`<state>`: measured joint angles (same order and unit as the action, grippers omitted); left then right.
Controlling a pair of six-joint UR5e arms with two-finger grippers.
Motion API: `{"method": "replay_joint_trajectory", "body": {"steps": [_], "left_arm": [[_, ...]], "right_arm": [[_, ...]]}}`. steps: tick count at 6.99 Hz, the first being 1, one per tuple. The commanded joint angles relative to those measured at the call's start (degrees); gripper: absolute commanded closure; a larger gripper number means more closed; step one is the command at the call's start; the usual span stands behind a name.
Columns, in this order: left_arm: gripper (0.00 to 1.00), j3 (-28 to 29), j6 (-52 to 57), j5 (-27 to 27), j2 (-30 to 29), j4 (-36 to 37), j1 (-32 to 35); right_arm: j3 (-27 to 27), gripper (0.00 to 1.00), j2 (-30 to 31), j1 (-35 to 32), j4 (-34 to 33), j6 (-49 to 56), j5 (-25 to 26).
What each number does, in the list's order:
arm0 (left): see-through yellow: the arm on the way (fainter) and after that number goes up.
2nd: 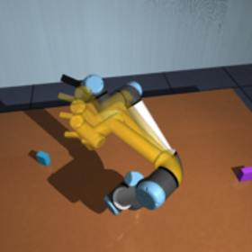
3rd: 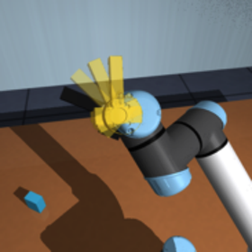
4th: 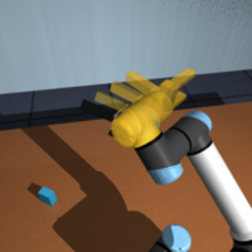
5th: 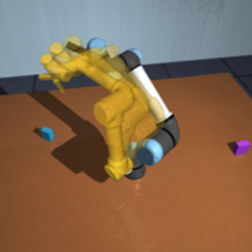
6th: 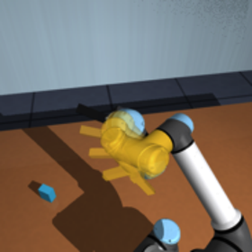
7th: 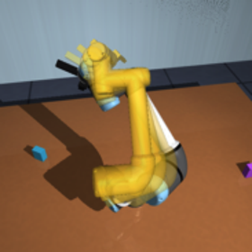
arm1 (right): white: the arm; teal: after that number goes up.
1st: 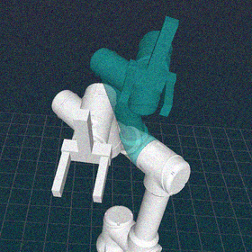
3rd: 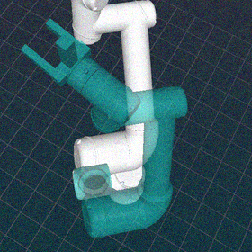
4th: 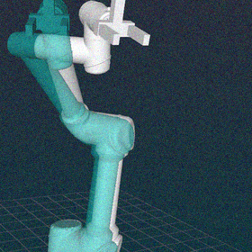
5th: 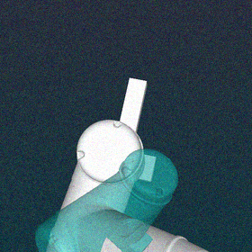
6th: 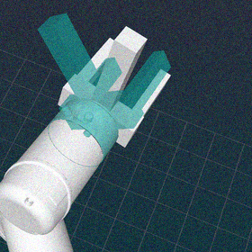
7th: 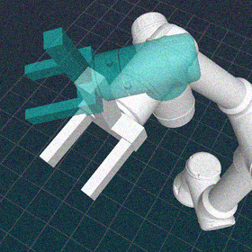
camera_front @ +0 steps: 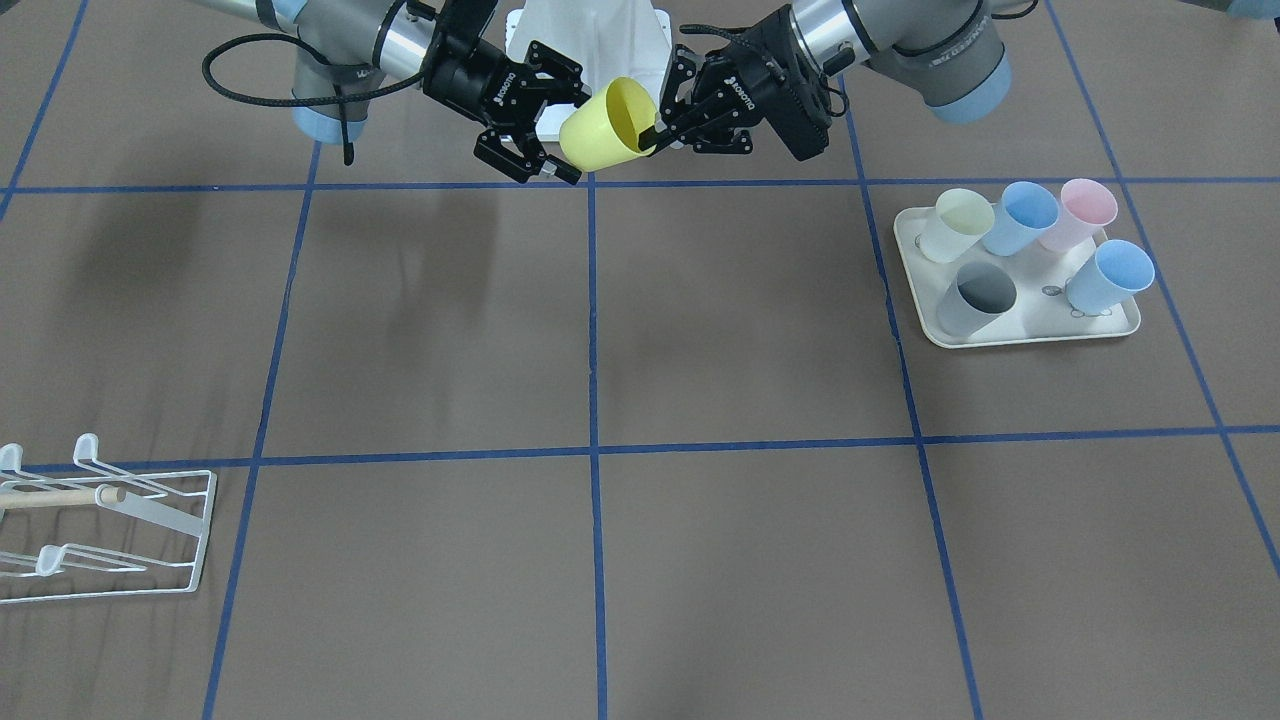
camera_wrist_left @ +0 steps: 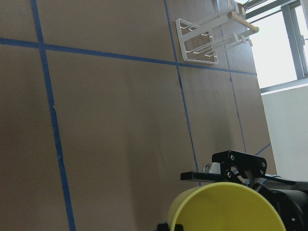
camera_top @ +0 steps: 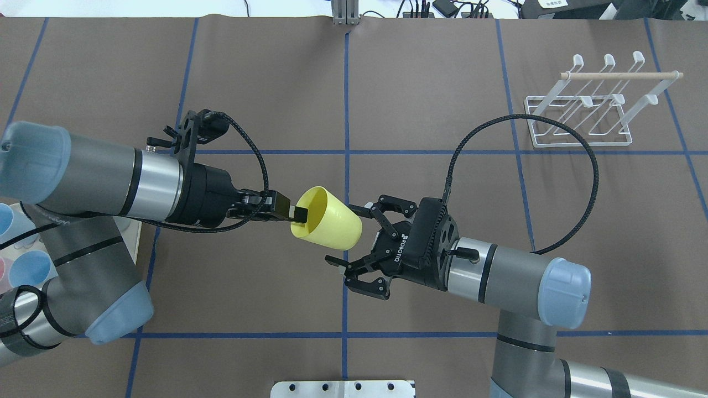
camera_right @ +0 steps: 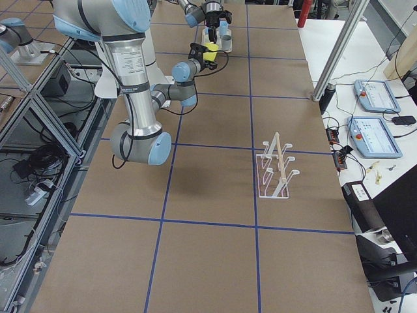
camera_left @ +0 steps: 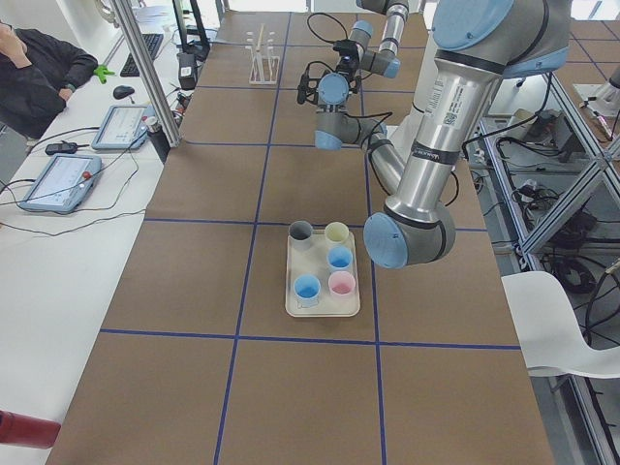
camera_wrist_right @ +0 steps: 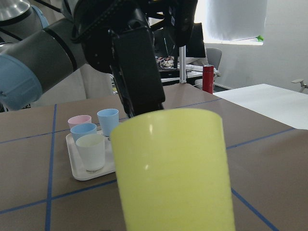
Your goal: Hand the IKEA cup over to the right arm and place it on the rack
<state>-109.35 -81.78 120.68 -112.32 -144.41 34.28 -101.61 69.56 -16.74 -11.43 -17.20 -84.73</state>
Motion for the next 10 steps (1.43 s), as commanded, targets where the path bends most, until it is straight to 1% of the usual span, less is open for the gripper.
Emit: {"method": "replay_joint_trajectory", "body": {"steps": [1, 4, 5, 6, 7, 8, 9, 10], "left_arm": [[1.0, 0.2, 0.0, -0.1, 0.0, 0.0, 0.0], [1.0, 0.4, 0.0, -0.1, 0.0, 0.0, 0.0], [1.0, 0.5, 0.0, -0.1, 0.0, 0.0, 0.0], [1.0, 0.5, 0.0, -0.1, 0.0, 0.0, 0.0], [1.0, 0.5, 0.0, -0.1, 0.0, 0.0, 0.0], [1.0, 0.5, 0.0, 0.0, 0.0, 0.0, 0.0], [0.27, 0.4, 0.2, 0.0, 0.0, 0.0, 0.0], [0.0, 0.2, 0.3, -0.1, 0.0, 0.0, 0.1]], "right_arm": [[0.1, 0.09, 0.1, 0.0, 0.0, 0.0, 0.0], [0.0, 0.09, 0.0, 0.1, 0.0, 0.0, 0.0], [-0.1, 0.19, 0.1, 0.0, 0.0, 0.0, 0.0], [-0.1, 0.39, 0.1, 0.0, 0.0, -0.2, -0.1], [-0.1, 0.61, 0.1, 0.0, 0.0, -0.1, -0.2], [0.0, 0.74, 0.2, -0.1, 0.0, 0.0, -0.2], [0.0, 0.79, 0.3, -0.1, 0.0, 0.1, -0.2], [0.0, 0.79, 0.4, -0.1, 0.0, 0.1, -0.2]]}}
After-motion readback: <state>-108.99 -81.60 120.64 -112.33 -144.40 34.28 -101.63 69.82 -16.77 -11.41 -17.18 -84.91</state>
